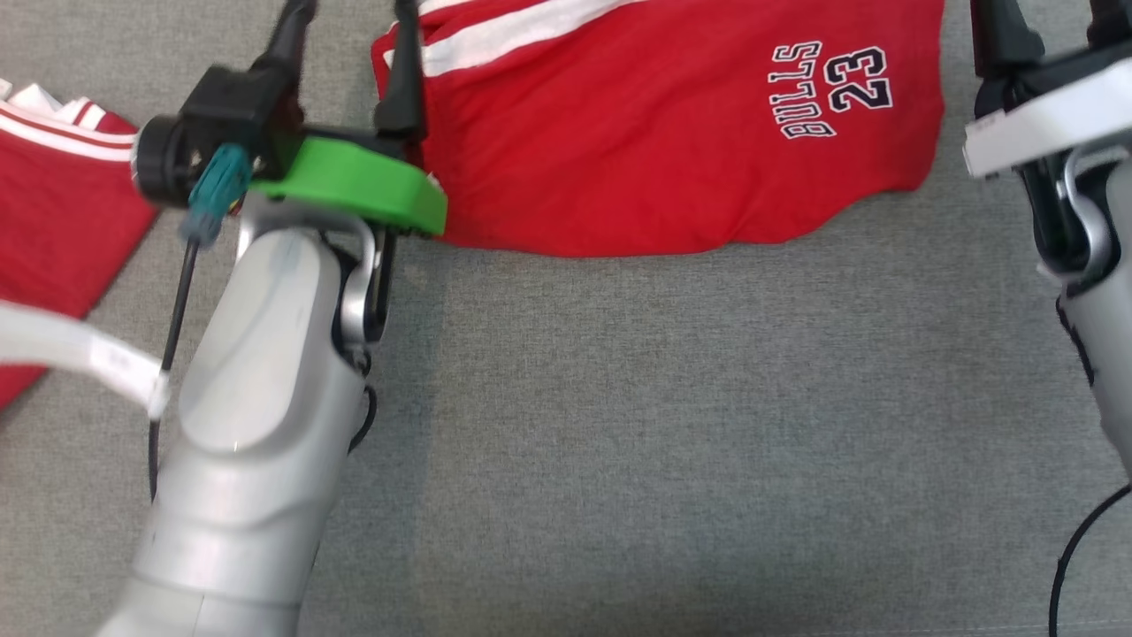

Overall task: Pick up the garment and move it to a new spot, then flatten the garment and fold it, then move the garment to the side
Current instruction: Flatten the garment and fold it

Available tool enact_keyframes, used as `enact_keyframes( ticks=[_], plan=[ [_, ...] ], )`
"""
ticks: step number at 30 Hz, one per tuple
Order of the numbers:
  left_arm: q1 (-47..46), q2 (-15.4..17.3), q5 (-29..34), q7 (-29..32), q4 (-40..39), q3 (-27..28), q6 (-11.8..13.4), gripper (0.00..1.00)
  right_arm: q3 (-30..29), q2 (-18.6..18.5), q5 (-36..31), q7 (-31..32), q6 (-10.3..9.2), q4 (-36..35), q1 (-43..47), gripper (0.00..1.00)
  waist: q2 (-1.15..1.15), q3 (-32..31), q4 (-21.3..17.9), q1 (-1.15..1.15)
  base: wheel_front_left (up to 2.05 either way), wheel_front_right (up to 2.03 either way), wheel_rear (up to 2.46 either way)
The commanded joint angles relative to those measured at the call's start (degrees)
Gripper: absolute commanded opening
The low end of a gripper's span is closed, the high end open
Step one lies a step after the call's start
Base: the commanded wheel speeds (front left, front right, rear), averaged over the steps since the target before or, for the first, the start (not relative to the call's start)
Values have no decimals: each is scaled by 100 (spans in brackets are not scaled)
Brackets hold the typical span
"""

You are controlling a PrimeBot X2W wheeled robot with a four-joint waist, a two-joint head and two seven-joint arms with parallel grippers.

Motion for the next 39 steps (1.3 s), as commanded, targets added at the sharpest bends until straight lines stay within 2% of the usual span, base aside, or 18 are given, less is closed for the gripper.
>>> enact_keyframes(
  ticks=[1, 6, 15, 23, 39],
  plan=[
    [368, 75, 167, -17, -292, 106, 124, 100, -142, 82, -113, -11, -6, -198, 328, 100, 0, -182, -76, 0, 0, 0, 0],
    [1293, 138, 521, -17, -1344, 503, 351, 100, -568, 334, -375, -11, -6, -970, 1280, 100, 0, -457, -189, 0, 0, 0, 0],
    [2592, 204, 796, -19, -2185, 849, 469, 100, -918, 639, -526, -12, -6, -1742, 2660, 100, 0, -888, -367, 0, 0, 0, 0],
    [3123, 155, 883, -19, -2269, 953, 484, 100, -1070, 832, -591, -12, -4, -2015, 3325, 100, 0, -1073, -471, 0, 0, 0, 0],
    [3093, 71, 947, -19, -2136, 999, 323, 100, -1059, 780, -544, -12, -4, -1899, 3380, 100, 0, -1082, -474, 0, 0, 0, 0]
  ],
)
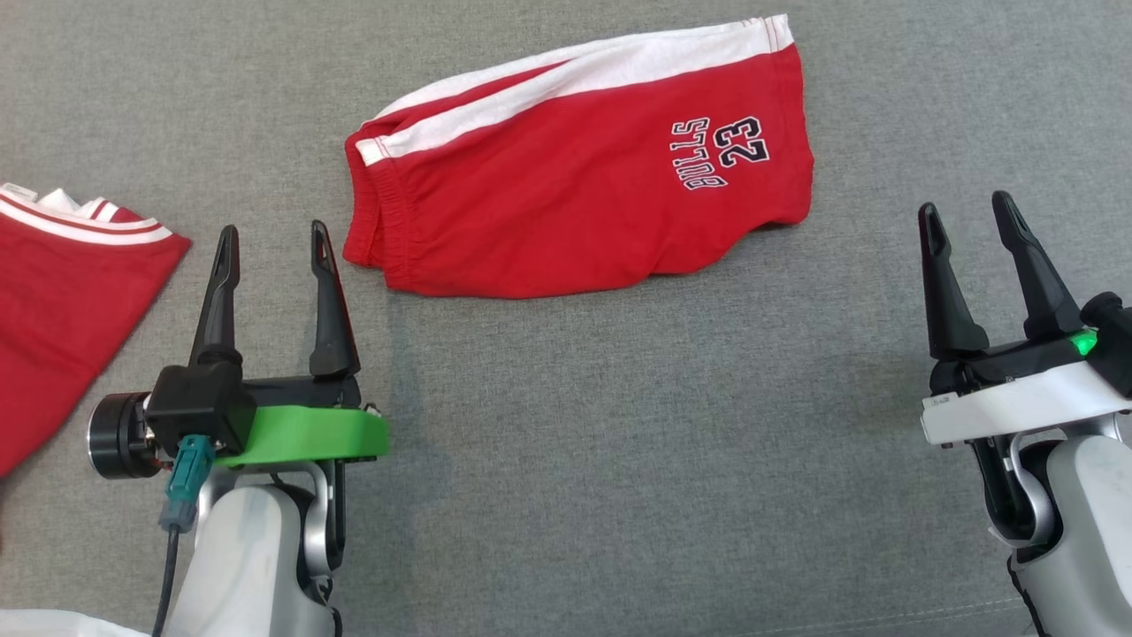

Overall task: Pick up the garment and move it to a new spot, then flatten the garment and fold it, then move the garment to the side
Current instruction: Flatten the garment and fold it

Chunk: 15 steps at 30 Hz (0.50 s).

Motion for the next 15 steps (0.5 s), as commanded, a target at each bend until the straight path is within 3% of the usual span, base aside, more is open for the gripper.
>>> enact_keyframes(
  ticks=[1, 9, 15],
  plan=[
    [-49, -13, 34, -18, -20, 8, -29, 100, 24, -50, 21, -12, -2, 54, -40, 100, 0, 46, 23, 0, 0, 0, 0],
    [-354, -56, 104, -18, -135, -169, -63, 100, 344, -358, 162, 139, -2, 454, -589, 100, 0, 454, 259, 0, 0, 0, 0],
    [-634, -89, 91, -18, -203, -351, -53, 100, 895, -572, 358, 370, -2, 1082, -1288, 100, 0, 801, 515, 0, 0, 0, 0]
  ],
)
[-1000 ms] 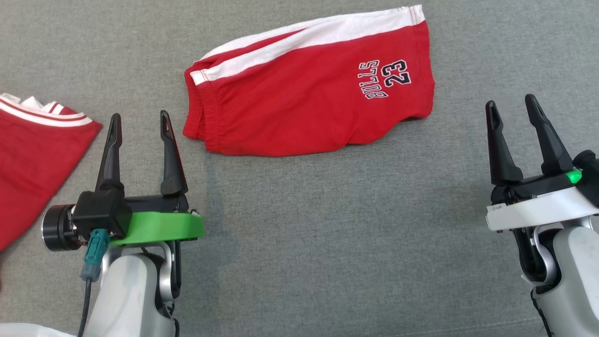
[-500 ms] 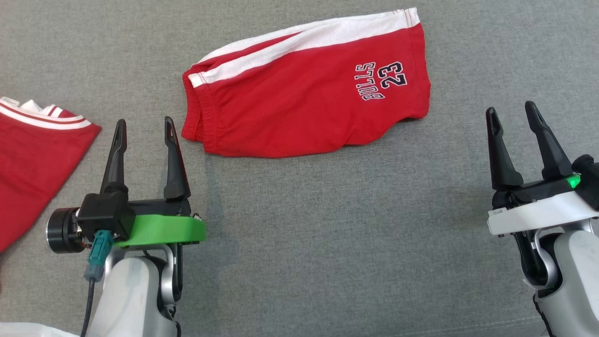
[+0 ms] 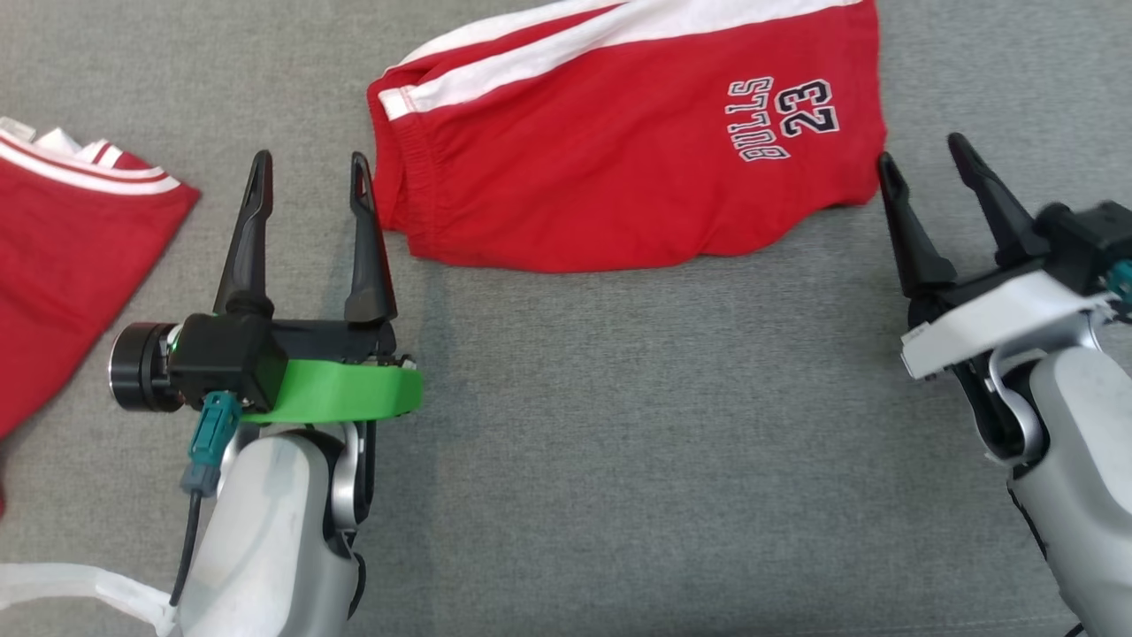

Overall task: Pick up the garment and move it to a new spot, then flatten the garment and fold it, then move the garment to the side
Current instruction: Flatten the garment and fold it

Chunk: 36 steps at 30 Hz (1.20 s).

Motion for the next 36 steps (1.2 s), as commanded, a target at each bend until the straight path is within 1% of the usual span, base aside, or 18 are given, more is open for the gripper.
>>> enact_keyframes(
  ticks=[1, 4, 8, 12, 13, 14, 15, 16, 20, 25, 30, 36],
  plan=[
    [-120, 1, 17, -18, -19, -27, 7, 100, 98, -43, 65, 83, -2, 182, -188, 100, 0, 224, 218, 0, 0, 0, 0],
    [-180, -4, -22, -19, 2, -72, 43, 100, 300, -36, 166, 329, -4, 700, -542, 100, 0, 260, 279, 0, 0, 0, 0],
    [-176, -7, -48, -18, 16, -105, 67, 100, 447, 91, 299, 642, -1, 1094, -898, 100, 0, 240, 319, 0, 0, 0, 0],
    [-153, -11, -81, -18, 21, -110, 101, 100, 617, 240, 453, 1170, 0, 1385, -1145, 100, 0, 215, 320, 0, 0, 0, 0],
    [-146, -10, -91, -18, 21, -114, 101, 100, 626, 267, 492, 1257, 0, 1437, -1191, 93, 0, 208, 316, 0, 0, 0, 0],
    [-136, -11, -96, -18, 20, -120, 103, 100, 627, 296, 531, 1399, 0, 1538, -1240, 46, 0, 197, 309, 0, 0, 0, 0],
    [-131, -12, -102, -18, 23, -131, 109, 100, 638, 344, 600, 1435, 0, 1556, -1271, 16, 0, 189, 308, 0, 0, 0, 0],
    [-128, -11, -105, -18, 25, -142, 113, 100, 636, 372, 624, 1470, 0, 1590, -1317, 0, 0, 178, 307, 0, 0, 0, 0],
    [-90, -12, -107, -19, 42, -170, 119, 100, 617, 379, 778, 1420, -1, 1671, -1260, 0, 0, 106, 286, 0, 0, 0, 0],
    [12, -11, -91, -18, 62, -165, 141, 100, 659, 317, 962, 1049, -1, 1571, -995, 0, 0, -5, 233, 0, 0, 0, 0],
    [127, -11, -35, -19, 106, -85, 96, 100, 629, 218, 1186, 642, -4, 1245, -421, 0, 0, -176, 127, 0, 0, 0, 0],
    [334, 8, 25, -19, 150, 2, 37, 100, 374, 65, 1278, 426, -6, 797, 400, 0, 0, -404, -52, 0, 0, 0, 0]
  ],
)
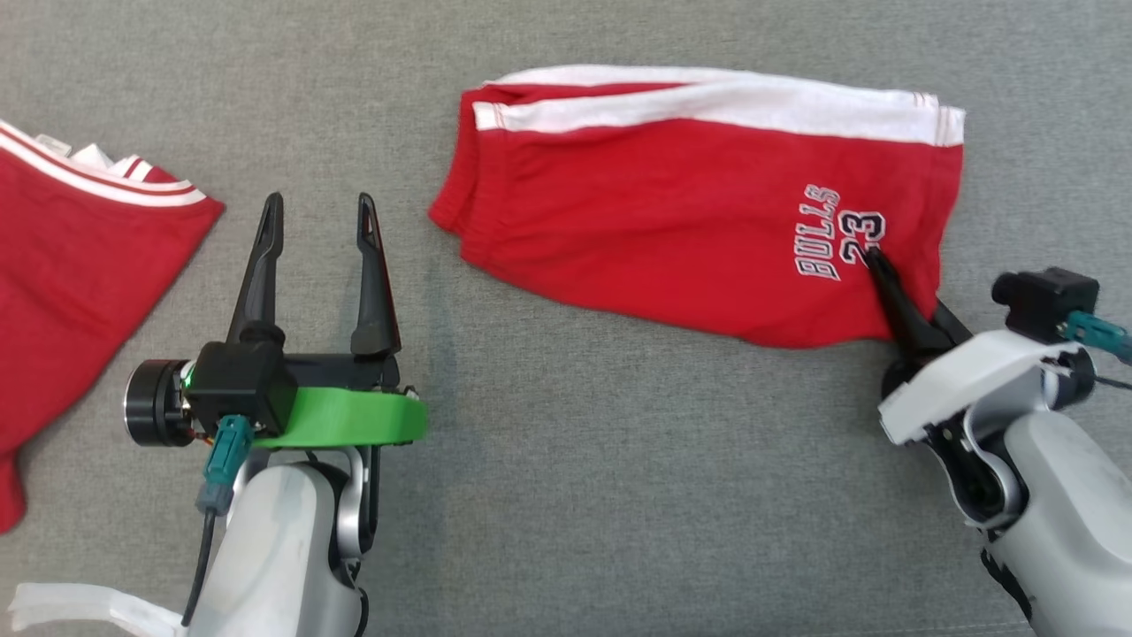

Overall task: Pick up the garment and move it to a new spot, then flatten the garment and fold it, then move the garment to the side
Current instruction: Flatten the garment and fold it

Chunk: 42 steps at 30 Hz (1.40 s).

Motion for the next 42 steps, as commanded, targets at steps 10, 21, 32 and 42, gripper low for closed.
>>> enact_keyframes(
  ticks=[10, 21, 32, 42],
  plan=[
    [161, 15, 22, -19, 64, -137, -87, 100, -581, -310, -86, 45, -9, 122, 342, 0, 0, -256, -99, 0, 0, 0, 0],
    [197, 8, -89, -19, 141, -276, -45, 100, -372, -363, -449, 538, -5, -310, -150, 0, 0, -374, -3, 0, 0, 0, 0],
    [-68, 7, -251, -19, 134, -409, -3, 100, 1289, 381, -821, 1763, -6, -1158, -1181, 0, 0, -255, 193, 0, 0, 0, 0],
    [-128, 6, -372, -19, 124, -521, 115, 100, 1869, 798, -732, 1007, -5, -719, -1089, 100, 0, -154, 307, 0, 0, 0, 0]
  ],
)
